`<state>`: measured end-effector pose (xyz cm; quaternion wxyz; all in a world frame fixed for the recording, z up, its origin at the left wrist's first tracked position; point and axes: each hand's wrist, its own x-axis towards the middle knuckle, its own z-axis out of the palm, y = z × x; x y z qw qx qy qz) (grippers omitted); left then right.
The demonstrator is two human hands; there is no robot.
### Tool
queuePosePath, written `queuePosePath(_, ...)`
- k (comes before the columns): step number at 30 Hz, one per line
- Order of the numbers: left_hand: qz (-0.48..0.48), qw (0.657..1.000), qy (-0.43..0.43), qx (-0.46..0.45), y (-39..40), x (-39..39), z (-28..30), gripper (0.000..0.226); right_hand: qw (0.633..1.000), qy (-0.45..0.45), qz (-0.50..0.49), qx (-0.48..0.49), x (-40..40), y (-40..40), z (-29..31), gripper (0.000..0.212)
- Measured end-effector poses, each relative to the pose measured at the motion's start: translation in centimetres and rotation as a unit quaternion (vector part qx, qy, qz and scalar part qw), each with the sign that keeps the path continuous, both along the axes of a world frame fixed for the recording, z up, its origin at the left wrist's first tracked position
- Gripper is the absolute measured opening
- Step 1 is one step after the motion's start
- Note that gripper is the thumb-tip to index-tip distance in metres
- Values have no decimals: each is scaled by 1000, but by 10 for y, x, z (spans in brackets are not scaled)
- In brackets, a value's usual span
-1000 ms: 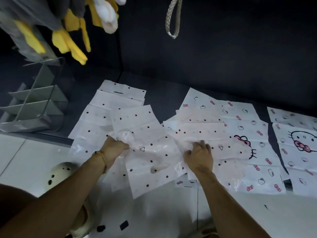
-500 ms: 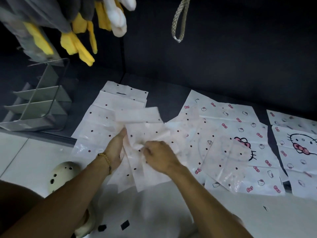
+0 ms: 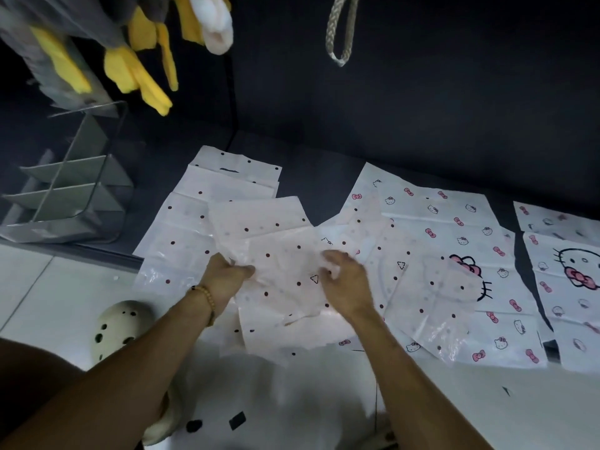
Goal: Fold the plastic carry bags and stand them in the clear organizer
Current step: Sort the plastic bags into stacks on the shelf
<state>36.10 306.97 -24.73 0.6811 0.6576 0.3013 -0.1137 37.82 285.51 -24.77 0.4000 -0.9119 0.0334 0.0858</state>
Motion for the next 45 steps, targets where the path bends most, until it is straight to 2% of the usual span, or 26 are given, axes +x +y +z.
queuePosePath(1,2,1000,-3,-3,3,0,0,29,996,-23,-24,-81,3,-19,-4,39)
queuePosePath(3,8,1000,5,-6,9,1,0,31,978,19,2,-207,2,-56,-14,56)
queuePosePath(5,12,1000,17,-19,13,2,0,36,962,77,46,-258,-7,-79,-22,65)
queuePosePath(7,17,999,27,-33,15,2,-1,39,965,56,71,-246,-12,-87,-29,56)
queuePosePath(11,19,998,52,-35,15,1,-1,34,977,-46,46,-203,-10,-89,-27,17)
queuePosePath(14,22,997,55,-39,18,-2,-1,26,972,-60,10,-228,-9,-83,-21,13)
queuePosePath(16,29,998,50,-39,24,-3,-1,23,978,-50,-88,-181,-1,-79,-9,16)
queuePosePath(18,41,997,45,-43,28,-4,-1,22,984,-33,-151,-89,12,-70,9,15)
queuePosePath(21,69,994,42,-70,24,-3,1,19,996,-32,-87,-13,23,-32,38,14)
queuePosePath(24,83,988,56,-122,11,-1,8,33,999,-35,4,41,16,27,50,15)
queuePosePath(26,39,988,53,-142,6,-2,16,43,994,22,70,82,5,60,45,20)
queuePosePath(28,-31,993,19,-113,4,-5,18,38,980,107,103,130,-2,78,39,28)
queuePosePath(30,-55,998,-12,-40,7,-9,16,25,974,128,49,183,-3,75,35,33)
queuePosePath(31,-47,999,-12,-20,9,-10,15,25,980,101,-2,174,-2,67,33,30)
queuePosePath(33,-16,999,2,-31,15,-11,17,26,991,28,-118,49,4,42,29,22)
queuePosePath(34,3,998,7,-55,18,-10,18,29,986,7,-163,-21,5,27,28,23)
queuePosePath(35,13,996,12,-89,22,-9,19,33,979,13,-195,-57,5,15,27,30)
queuePosePath(36,14,992,15,-123,25,-7,22,37,974,50,-216,-54,6,7,26,39)
queuePosePath(37,5,988,16,-152,29,-6,26,38,968,105,-229,-11,6,4,29,46)
queuePosePath(39,-25,982,17,-185,39,-3,33,37,940,209,-226,149,6,9,37,53)
queuePosePath(42,-49,980,25,-191,59,1,40,39,881,252,-120,383,11,23,49,63)
queuePosePath(43,-65,981,25,-179,66,3,41,39,874,252,-75,408,14,25,55,68)
queuePosePath(45,-106,983,20,-146,80,7,43,41,897,254,0,361,23,31,67,80)
